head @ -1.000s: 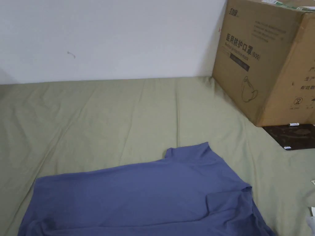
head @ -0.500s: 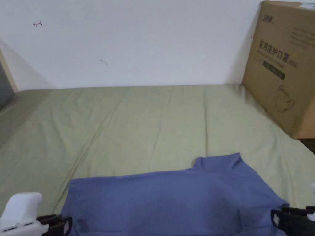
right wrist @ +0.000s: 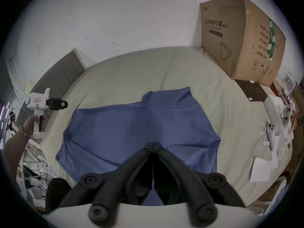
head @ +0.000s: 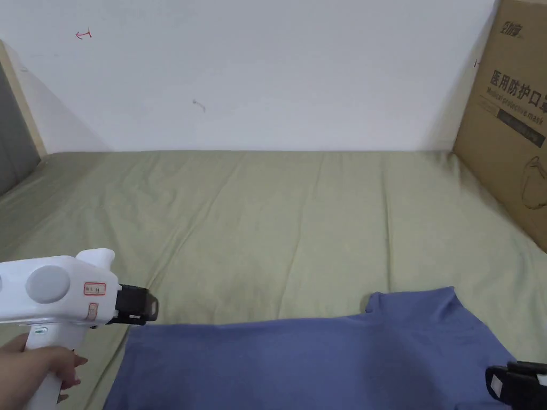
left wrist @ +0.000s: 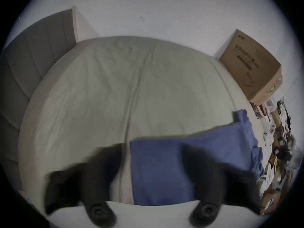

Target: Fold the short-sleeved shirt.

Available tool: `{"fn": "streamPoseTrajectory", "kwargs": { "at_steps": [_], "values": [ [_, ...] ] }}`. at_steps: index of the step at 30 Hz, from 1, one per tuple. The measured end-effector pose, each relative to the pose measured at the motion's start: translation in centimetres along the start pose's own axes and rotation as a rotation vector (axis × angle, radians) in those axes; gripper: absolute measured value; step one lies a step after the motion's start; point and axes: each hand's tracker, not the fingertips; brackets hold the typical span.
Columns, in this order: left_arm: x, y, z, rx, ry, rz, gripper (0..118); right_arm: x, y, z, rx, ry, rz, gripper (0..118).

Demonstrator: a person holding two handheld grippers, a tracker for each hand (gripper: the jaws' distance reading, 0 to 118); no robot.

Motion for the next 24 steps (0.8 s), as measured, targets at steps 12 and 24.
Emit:
{"fn": "streamPoseTrajectory", "kwargs": {
  "at_steps": [12, 24],
  "values": [
    [2.0, -1.5, -6.7, -0.225, 0.061, -0.208, 76, 4.8, 2.7, -4.5, -0.071, -0.043, -0.059, 0],
    [3.7, -0.5, 1.7, -0.100, -0.057, -0.212, 4, 9.2, 15.2, -18.8, -0.142, -0.116, -0.169, 117]
  ]
}}
